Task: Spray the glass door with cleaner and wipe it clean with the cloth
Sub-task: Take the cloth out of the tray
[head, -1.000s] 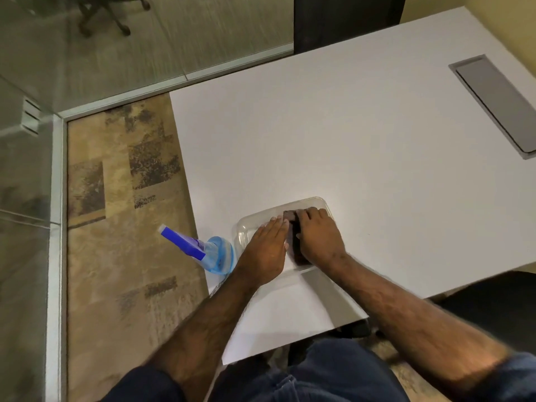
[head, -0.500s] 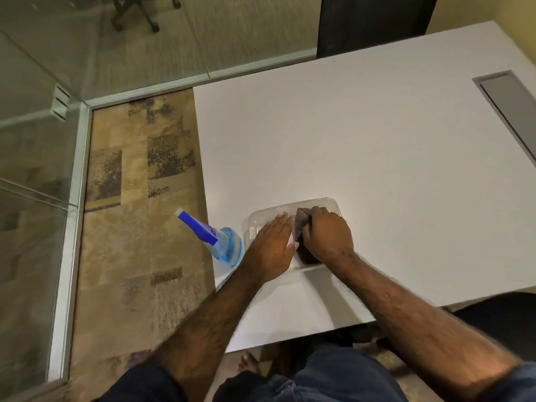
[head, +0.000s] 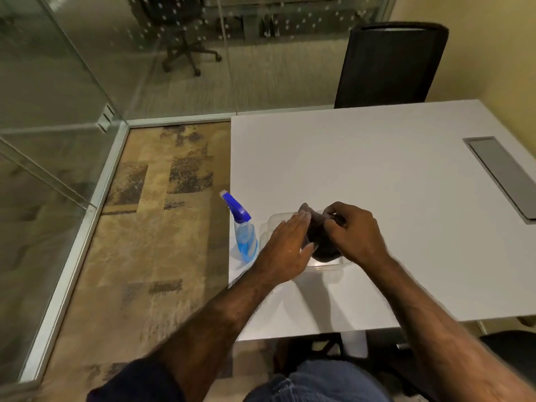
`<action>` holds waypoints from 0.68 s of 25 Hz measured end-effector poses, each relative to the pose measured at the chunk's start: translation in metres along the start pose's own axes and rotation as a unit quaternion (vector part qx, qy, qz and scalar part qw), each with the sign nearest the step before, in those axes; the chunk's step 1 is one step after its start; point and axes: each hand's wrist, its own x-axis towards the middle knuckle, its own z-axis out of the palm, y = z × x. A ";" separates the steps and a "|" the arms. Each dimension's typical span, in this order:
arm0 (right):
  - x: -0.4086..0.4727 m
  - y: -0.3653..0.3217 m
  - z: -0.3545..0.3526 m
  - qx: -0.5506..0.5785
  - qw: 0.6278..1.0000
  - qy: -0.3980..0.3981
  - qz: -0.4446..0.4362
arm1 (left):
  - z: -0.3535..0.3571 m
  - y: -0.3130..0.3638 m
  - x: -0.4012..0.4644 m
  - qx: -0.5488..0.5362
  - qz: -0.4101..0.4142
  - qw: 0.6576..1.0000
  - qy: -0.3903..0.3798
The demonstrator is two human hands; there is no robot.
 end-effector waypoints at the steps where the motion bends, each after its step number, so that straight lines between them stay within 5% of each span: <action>1: -0.008 -0.013 -0.009 0.014 1.000 0.007 -0.009 | -0.003 0.006 -0.008 -0.019 0.001 1.000 0.013; 10: -0.093 -0.097 -0.044 0.019 0.983 -0.072 -0.168 | -0.047 0.020 -0.099 -0.132 0.054 0.985 0.095; 17: -0.130 -0.140 -0.015 0.055 0.957 -0.146 -0.245 | -0.075 -0.018 -0.212 -0.108 -0.012 0.978 0.176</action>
